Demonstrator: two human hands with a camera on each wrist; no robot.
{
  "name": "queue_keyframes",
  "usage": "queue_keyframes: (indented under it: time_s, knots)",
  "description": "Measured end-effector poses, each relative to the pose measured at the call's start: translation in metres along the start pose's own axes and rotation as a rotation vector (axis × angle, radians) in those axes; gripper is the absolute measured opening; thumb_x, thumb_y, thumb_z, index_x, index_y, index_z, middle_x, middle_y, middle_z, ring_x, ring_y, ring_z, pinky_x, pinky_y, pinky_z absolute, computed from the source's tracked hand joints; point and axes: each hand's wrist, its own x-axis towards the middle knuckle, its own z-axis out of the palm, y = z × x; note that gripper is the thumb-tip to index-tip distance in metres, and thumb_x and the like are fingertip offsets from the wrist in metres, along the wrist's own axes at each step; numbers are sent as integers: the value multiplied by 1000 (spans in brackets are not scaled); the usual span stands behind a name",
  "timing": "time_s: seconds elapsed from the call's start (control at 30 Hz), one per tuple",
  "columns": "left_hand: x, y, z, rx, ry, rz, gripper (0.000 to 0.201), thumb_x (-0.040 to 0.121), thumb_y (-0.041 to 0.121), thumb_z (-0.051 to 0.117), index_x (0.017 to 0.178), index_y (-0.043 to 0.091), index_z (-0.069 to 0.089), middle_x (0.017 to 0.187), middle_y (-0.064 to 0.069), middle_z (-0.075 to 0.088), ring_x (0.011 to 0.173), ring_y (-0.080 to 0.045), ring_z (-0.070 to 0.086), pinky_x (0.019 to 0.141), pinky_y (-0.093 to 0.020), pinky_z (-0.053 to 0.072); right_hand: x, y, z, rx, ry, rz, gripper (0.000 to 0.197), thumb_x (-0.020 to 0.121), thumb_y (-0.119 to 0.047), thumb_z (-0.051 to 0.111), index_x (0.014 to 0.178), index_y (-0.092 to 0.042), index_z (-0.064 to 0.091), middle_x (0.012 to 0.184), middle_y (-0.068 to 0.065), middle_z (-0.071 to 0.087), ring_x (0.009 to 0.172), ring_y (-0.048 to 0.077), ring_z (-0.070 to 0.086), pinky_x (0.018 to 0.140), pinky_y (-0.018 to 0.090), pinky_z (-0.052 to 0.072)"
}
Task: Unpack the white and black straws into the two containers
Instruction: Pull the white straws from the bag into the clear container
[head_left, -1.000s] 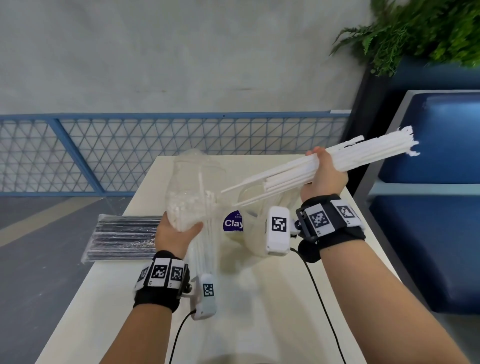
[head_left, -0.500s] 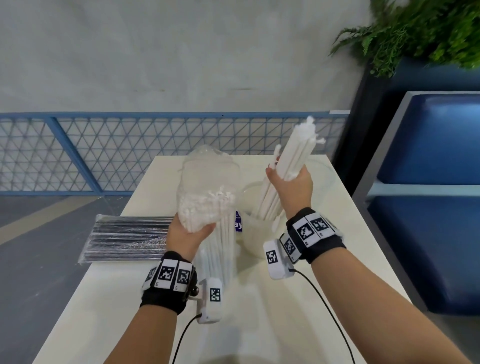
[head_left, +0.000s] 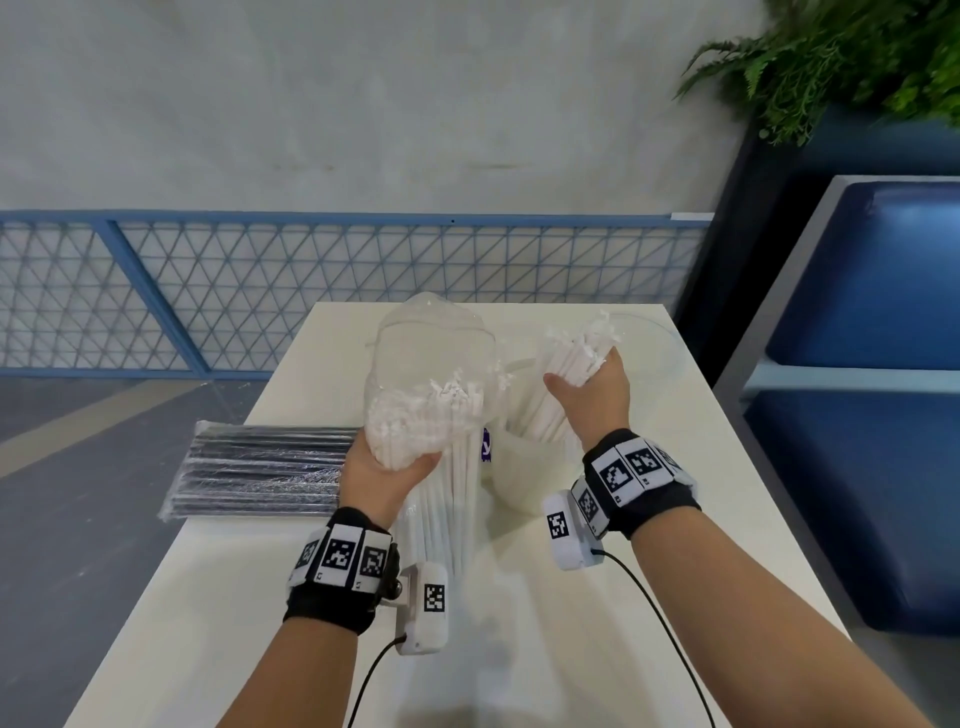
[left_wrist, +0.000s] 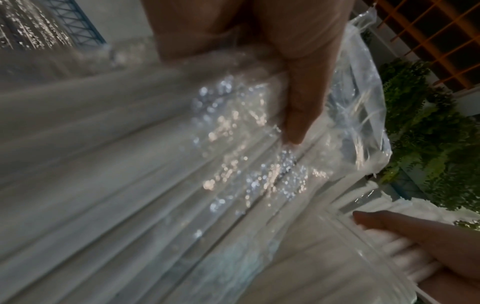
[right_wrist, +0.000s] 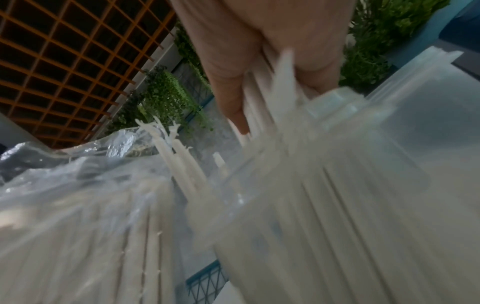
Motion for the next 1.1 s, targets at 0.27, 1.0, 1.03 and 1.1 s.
queue_keyframes:
  time_s: [0.27,1.0,1.03,1.1]
  knots:
    - [0,-3,-1,8,-23,21,88,38,47,77,116,12,57,109,-6,66,102,-20,63,82,-29,49,5,-18,-1,5,-7,-167,29,79,-1,64,106,-6,59,85,-11,53,81,13,51,58,-4,35]
    - [-7,-14,-17,-109,-130,61,85,39,33,87,116,11,58,112,-8,67,109,-23,63,91,-38,52,-68,-26,31,-219,-575,-433,49,80,-22,70,125,-18,53,120,1,61,108,15,56,85,13,39]
    - [-7,-14,-19,-108,-141,58,94,36,38,90,119,8,56,114,-10,66,110,-24,63,92,-39,52,-69,-24,32,-200,-610,-410,50,78,-21,72,124,-19,53,117,0,63,104,15,58,81,11,41]
    - [-8,-14,-21,-101,-165,62,106,30,47,91,121,8,54,116,-10,65,109,-22,63,91,-38,52,-72,-20,33,-129,-671,-348,49,77,-18,73,122,-18,55,109,-4,64,93,10,59,75,6,42]
